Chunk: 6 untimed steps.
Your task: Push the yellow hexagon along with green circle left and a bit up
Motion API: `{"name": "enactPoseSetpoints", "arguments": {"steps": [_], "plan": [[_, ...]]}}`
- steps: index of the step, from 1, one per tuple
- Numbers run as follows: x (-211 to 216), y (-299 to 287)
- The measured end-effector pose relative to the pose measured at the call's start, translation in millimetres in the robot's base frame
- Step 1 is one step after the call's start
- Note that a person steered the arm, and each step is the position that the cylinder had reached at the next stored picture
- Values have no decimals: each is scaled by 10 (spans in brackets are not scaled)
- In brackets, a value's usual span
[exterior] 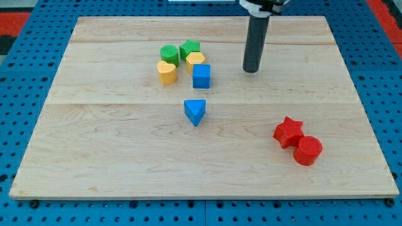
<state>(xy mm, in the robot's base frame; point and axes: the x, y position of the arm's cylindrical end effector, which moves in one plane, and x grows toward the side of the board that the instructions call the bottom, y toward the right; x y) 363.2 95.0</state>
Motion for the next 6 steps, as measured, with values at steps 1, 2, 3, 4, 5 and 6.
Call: {"name": "enactPoseSetpoints", "arguments": {"steps": [1, 2, 3, 4, 5, 6], "plan": [[230, -35], [2, -258], [-37, -635], [-98, -1205], [-162, -1769], [-294, -2320]]}}
